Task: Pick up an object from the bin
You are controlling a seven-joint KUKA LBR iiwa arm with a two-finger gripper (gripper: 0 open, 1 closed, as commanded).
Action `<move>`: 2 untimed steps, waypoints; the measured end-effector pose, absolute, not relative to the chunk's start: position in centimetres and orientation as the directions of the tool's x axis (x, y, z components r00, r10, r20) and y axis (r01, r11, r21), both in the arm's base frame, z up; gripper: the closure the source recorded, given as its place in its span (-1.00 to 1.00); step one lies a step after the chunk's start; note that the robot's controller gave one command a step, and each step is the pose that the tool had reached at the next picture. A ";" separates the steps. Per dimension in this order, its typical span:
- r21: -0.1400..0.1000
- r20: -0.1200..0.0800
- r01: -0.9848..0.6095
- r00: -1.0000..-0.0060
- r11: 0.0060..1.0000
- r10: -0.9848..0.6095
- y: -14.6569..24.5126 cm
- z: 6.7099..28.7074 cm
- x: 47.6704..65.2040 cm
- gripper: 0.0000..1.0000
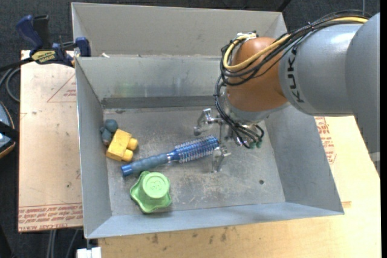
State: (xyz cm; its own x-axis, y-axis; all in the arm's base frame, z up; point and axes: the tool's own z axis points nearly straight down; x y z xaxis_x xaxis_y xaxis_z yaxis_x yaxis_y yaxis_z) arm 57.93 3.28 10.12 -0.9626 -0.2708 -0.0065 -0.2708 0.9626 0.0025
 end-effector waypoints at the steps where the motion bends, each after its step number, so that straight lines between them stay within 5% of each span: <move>1: 0.001 -0.004 -0.379 -0.925 0.925 -0.379 6.1 10.4 58.3 -1.00; 2: 0.003 -0.010 -0.408 -0.913 0.913 -0.408 4.6 7.5 58.6 -1.00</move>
Offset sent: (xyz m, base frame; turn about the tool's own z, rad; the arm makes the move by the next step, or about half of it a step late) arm 0.0030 0.0263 0.0023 -0.1155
